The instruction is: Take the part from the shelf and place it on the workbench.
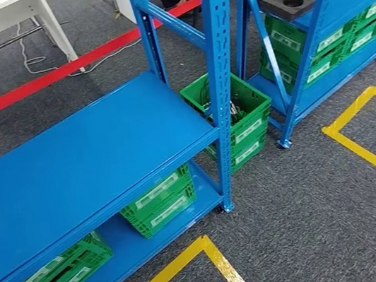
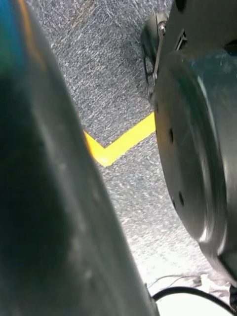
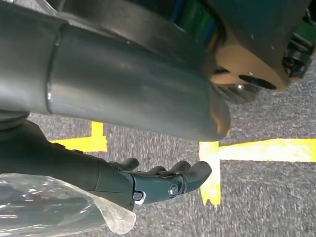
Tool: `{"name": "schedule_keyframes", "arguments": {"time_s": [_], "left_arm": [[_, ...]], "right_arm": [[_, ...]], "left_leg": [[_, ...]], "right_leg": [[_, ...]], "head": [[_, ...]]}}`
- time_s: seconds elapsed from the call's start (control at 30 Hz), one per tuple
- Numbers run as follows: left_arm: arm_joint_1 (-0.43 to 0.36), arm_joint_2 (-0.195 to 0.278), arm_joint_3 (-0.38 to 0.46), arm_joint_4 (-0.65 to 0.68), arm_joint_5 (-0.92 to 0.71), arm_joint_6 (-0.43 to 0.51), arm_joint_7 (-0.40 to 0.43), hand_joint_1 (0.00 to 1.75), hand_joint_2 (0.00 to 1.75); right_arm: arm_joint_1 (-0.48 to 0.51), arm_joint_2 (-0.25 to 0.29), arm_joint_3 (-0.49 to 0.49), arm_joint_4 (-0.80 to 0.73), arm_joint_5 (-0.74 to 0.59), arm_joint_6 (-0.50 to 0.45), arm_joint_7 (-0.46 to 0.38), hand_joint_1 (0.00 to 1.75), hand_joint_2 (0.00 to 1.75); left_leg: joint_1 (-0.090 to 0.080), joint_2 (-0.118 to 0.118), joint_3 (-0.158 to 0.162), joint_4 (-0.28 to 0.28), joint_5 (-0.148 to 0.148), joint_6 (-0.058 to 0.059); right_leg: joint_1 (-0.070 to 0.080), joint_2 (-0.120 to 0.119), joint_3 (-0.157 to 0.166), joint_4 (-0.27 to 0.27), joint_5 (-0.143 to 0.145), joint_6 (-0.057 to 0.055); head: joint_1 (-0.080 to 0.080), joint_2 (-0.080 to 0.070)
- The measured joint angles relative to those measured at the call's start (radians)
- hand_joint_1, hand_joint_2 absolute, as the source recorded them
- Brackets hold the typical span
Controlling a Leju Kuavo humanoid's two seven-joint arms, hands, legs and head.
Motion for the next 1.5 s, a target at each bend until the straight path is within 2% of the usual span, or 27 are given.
{"name": "schedule_keyframes", "arguments": {"time_s": [0.03, 0.07, 0.1, 0.17, 0.23, 0.27, 0.33, 0.4, 0.47, 0.53, 0.57, 0.63, 0.7, 0.77, 0.83, 0.87, 0.93, 0.97, 1.03, 1.07, 1.1, 1.17, 1.23, 1.3, 1.37, 1.43, 1.5], "left_arm": [[0.000, 0.000, 0.000, 0.000, -0.001, -0.001, 0.001, 0.00, 0.00], [0.001, 0.000, 0.000, 0.000, -0.001, -0.001, 0.004, 0.00, 0.00], [0.002, 0.000, -0.001, 0.000, -0.002, -0.001, 0.008, 0.00, 0.00], [0.002, 0.001, -0.001, 0.000, -0.002, -0.001, 0.013, 0.00, 0.00], [-0.003, 0.003, -0.002, 0.000, -0.003, -0.003, 0.016, 0.00, 0.00], [-0.004, 0.003, -0.002, 0.000, -0.003, -0.004, 0.016, 0.00, 0.00], [-0.002, 0.004, -0.002, 0.000, -0.003, -0.005, 0.017, 0.00, 0.00], [0.000, 0.005, -0.002, 0.000, -0.002, -0.005, 0.019, 0.00, 0.00], [-0.003, 0.005, -0.002, 0.000, -0.002, -0.007, 0.024, 0.00, 0.00], [-0.004, 0.005, -0.003, 0.000, -0.001, -0.010, 0.030, 0.00, 0.00], [-0.004, 0.005, -0.002, 0.000, 0.001, -0.012, 0.032, 0.00, 0.00], [-0.003, 0.006, -0.002, 0.000, 0.006, -0.019, 0.036, 0.00, 0.00], [-0.005, 0.006, -0.001, 0.000, 0.011, -0.026, 0.039, 0.00, 0.00], [-0.006, 0.006, -0.001, 0.000, 0.018, -0.032, 0.044, 0.00, 0.00], [-0.004, 0.008, 0.000, 0.001, 0.025, -0.039, 0.050, 0.00, 0.00], [-0.003, 0.008, 0.000, 0.001, 0.028, -0.043, 0.052, 0.00, 0.00], [-0.005, 0.010, 0.001, 0.001, 0.033, -0.051, 0.053, 0.00, 0.00], [-0.007, 0.010, 0.001, 0.001, 0.034, -0.054, 0.053, 0.00, 0.44], [-0.008, 0.010, 0.001, 0.001, 0.036, -0.060, 0.053, 0.00, 1.31], [-0.007, 0.010, 0.001, 0.001, 0.036, -0.063, 0.053, 0.00, 1.75], [-0.005, 0.011, 0.001, 0.001, 0.036, -0.065, 0.053, 0.00, 1.75], [-0.003, 0.013, 0.001, 0.001, 0.036, -0.072, 0.057, 0.00, 1.75], [-0.001, 0.018, 0.009, 0.001, 0.033, -0.087, 0.066, 0.00, 1.75], [0.007, 0.021, 0.029, 0.001, 0.021, -0.107, 0.076, 0.00, 1.75], [0.018, 0.025, 0.054, 0.000, 0.001, -0.126, 0.083, 0.00, 0.87], [0.028, 0.030, 0.079, -0.005, -0.022, -0.143, 0.088, 0.00, 0.00], [0.032, 0.033, 0.099, -0.011, -0.039, -0.157, 0.090, 0.00, 0.00]], "right_arm": [[0.000, 0.000, 0.000, 0.000, 0.000, 0.000, 0.000, 0.00, 0.00], [-0.001, 0.000, 0.000, 0.000, 0.000, 0.000, 0.000, 0.00, 0.00], [-0.002, 0.000, 0.000, 0.000, 0.000, 0.000, 0.000, 0.00, 0.00], [-0.004, 0.000, 0.000, 0.000, 0.002, 0.000, -0.001, 0.00, 0.00], [-0.004, 0.000, 0.000, 0.000, 0.004, 0.000, -0.001, 0.00, 0.00], [-0.005, 0.000, 0.000, 0.000, 0.004, 0.000, -0.001, 0.00, 0.00], [-0.009, 0.000, 0.000, 0.000, 0.004, 0.000, -0.001, 0.00, 0.00], [-0.011, 0.000, 0.000, -0.001, 0.005, 0.000, -0.001, 0.00, 0.00], [-0.008, 0.000, 0.000, -0.001, 0.005, 0.000, -0.001, 0.00, 0.00], [-0.005, 0.000, 0.000, -0.001, 0.005, 0.000, -0.001, 0.00, 0.00], [-0.004, 0.000, 0.000, -0.001, 0.006, 0.000, -0.001, 0.00, 0.00], [-0.004, 0.000, 0.000, -0.001, 0.007, 0.000, -0.001, 0.00, 0.00], [-0.004, 0.000, 0.000, 0.000, 0.007, 0.001, -0.001, 0.00, 0.00], [-0.004, 0.000, 0.000, 0.000, 0.007, 0.001, -0.001, 0.00, 0.00], [-0.005, 0.000, 0.000, 0.000, 0.007, 0.002, -0.001, 0.00, 0.00], [-0.005, 0.000, 0.000, 0.000, 0.008, 0.002, -0.001, 0.00, 0.00], [-0.004, 0.000, 0.000, 0.000, 0.009, 0.004, -0.001, 0.00, 0.00], [-0.003, 0.000, 0.000, 0.000, 0.010, 0.005, -0.001, 0.00, 0.00], [-0.002, -0.001, 0.000, 0.000, 0.011, 0.007, 0.001, 0.00, 0.00], [-0.003, -0.001, 0.000, 0.000, 0.012, 0.008, 0.007, 0.00, 0.44], [-0.004, -0.001, 0.000, 0.000, 0.010, 0.009, 0.018, 0.00, 0.87], [-0.007, -0.001, 0.000, 0.000, 0.005, 0.016, 0.048, 0.00, 1.75], [-0.009, -0.003, 0.003, -0.003, -0.013, 0.031, 0.076, 0.00, 1.75], [-0.009, -0.009, 0.015, -0.011, -0.050, 0.051, 0.093, 0.00, 1.75], [-0.005, -0.017, 0.035, -0.018, -0.096, 0.066, 0.104, 0.00, 0.87], [-0.001, -0.026, 0.058, -0.026, -0.146, 0.079, 0.113, 0.00, 0.00], [0.004, -0.034, 0.078, -0.033, -0.186, 0.089, 0.119, 0.00, 0.00]], "left_leg": [[0.001, 0.003, -0.014, 0.029, -0.001, 0.000], [0.001, 0.006, -0.009, 0.019, 0.017, 0.001], [0.000, 0.012, 0.015, -0.029, 0.051, 0.005], [-0.011, 0.060, 0.082, -0.161, 0.108, 0.020], [-0.024, 0.104, 0.117, -0.231, 0.117, 0.033], [-0.028, 0.106, 0.117, -0.237, 0.111, 0.037], [-0.025, 0.079, 0.120, -0.246, 0.115, 0.046], [-0.016, 0.053, 0.126, -0.258, 0.121, 0.056], [-0.012, 0.027, 0.126, -0.261, 0.123, 0.062], [-0.012, -0.003, 0.126, -0.260, 0.122, 0.064], [-0.012, -0.019, 0.128, -0.260, 0.122, 0.064], [-0.010, -0.049, 0.131, -0.256, 0.119, 0.059], [-0.011, -0.074, 0.129, -0.247, 0.114, 0.049], [-0.009, -0.095, 0.121, -0.243, 0.115, 0.037], [-0.006, -0.109, 0.116, -0.242, 0.117, 0.027], [-0.007, -0.096, 0.110, -0.230, 0.109, 0.021], [-0.008, -0.042, 0.073, -0.152, 0.066, 0.011], [-0.007, -0.016, 0.042, -0.090, 0.037, 0.006], [-0.003, 0.002, -0.010, 0.017, 0.002, 0.000], [-0.001, 0.004, -0.015, 0.026, 0.011, -0.001], [0.000, 0.005, -0.002, -0.001, 0.037, 0.001], [-0.002, 0.010, 0.063, -0.129, 0.104, 0.012], [-0.008, 0.018, 0.112, -0.227, 0.127, 0.024], [-0.011, 0.021, 0.119, -0.249, 0.123, 0.022], [-0.011, 0.020, 0.120, -0.250, 0.122, 0.019], [-0.011, 0.020, 0.120, -0.250, 0.120, 0.023], [-0.011, 0.020, 0.121, -0.250, 0.118, 0.025]], "right_leg": [[0.002, -0.016, 0.001, 0.000, -0.002, -0.001], [0.003, -0.029, 0.004, 0.000, -0.005, -0.002], [0.004, -0.042, 0.009, 0.000, -0.009, -0.001], [0.008, -0.065, 0.017, 0.000, -0.018, 0.005], [0.012, -0.088, 0.020, -0.001, -0.026, 0.014], [0.014, -0.101, 0.025, -0.003, -0.029, 0.018], [0.015, -0.115, 0.039, -0.006, -0.035, 0.027], [0.013, -0.066, 0.023, 0.037, -0.066, 0.036], [0.010, 0.000, -0.044, 0.162, -0.123, 0.041], [0.009, 0.020, -0.108, 0.265, -0.145, 0.044], [0.009, 0.022, -0.117, 0.266, -0.126, 0.044], [0.006, 0.041, -0.084, 0.158, -0.043, 0.045], [0.001, 0.088, -0.039, 0.046, 0.006, 0.043], [0.000, 0.109, -0.020, 0.015, 0.004, 0.036], [0.001, 0.088, -0.012, 0.009, 0.007, 0.024], [0.000, 0.076, -0.010, 0.006, 0.009, 0.017], [-0.002, 0.047, -0.004, 0.001, 0.009, 0.006], [-0.001, 0.033, -0.003, 0.001, 0.007, 0.002], [0.001, 0.009, -0.001, 0.001, 0.003, -0.001], [0.001, 0.001, 0.001, 0.001, 0.001, -0.001], [0.002, -0.004, 0.003, 0.001, -0.001, -0.001], [0.001, -0.010, 0.007, 0.001, -0.005, 0.002], [0.004, -0.013, 0.008, 0.002, -0.010, 0.011], [0.008, -0.013, 0.006, 0.003, -0.013, 0.013], [0.007, -0.013, 0.003, -0.001, -0.012, 0.011], [0.007, -0.013, 0.006, -0.008, -0.011, 0.015], [0.007, -0.013, 0.008, -0.012, -0.010, 0.018]], "head": [[0.000, 0.000], [0.000, 0.000], [0.000, 0.000], [0.000, 0.000], [-0.001, 0.000], [0.000, 0.000], [0.000, 0.000], [0.005, 0.000], [0.011, 0.000], [0.014, 0.000], [0.014, 0.000], [0.015, 0.000], [0.015, 0.000], [0.015, 0.000], [0.014, 0.000], [0.012, 0.000], [0.006, 0.000], [0.003, 0.000], [0.002, 0.000], [0.002, 0.000], [0.002, 0.000], [0.002, 0.000], [0.002, 0.000], [0.003, 0.000], [0.005, 0.000], [0.005, 0.000], [0.005, 0.000]]}}
